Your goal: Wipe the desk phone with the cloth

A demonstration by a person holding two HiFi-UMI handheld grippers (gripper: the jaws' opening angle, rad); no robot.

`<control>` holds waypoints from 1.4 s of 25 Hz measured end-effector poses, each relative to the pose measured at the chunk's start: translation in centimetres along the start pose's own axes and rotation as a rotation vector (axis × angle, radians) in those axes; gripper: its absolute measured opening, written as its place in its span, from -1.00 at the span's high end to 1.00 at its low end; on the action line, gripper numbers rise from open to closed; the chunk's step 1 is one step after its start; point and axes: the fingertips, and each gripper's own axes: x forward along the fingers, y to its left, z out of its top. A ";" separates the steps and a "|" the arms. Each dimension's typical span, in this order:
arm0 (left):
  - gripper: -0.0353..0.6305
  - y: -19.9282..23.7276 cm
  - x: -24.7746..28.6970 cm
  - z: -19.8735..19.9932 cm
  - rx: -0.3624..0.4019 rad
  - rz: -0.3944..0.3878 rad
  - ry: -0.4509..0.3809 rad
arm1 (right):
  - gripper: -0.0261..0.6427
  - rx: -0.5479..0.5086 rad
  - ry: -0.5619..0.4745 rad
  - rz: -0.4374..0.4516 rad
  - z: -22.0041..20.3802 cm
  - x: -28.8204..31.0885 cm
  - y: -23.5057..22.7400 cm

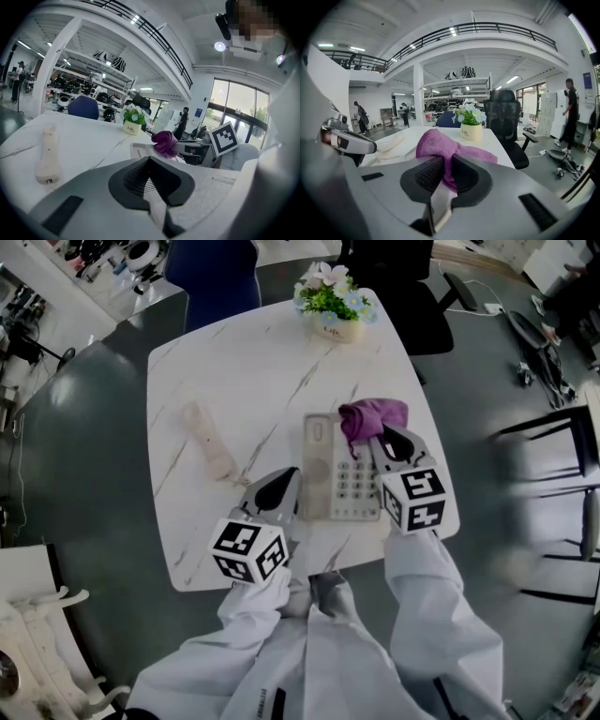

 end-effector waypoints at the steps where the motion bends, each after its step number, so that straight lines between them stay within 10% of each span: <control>1: 0.90 -0.1 -0.1 0.0 -0.001 -0.002 0.000 | 0.82 0.000 0.006 0.000 -0.1 0.0 0.1; 35: 0.90 -2.2 -1.9 -1.3 0.016 -0.053 0.018 | 0.83 -0.119 0.177 0.028 -3.0 -1.9 2.6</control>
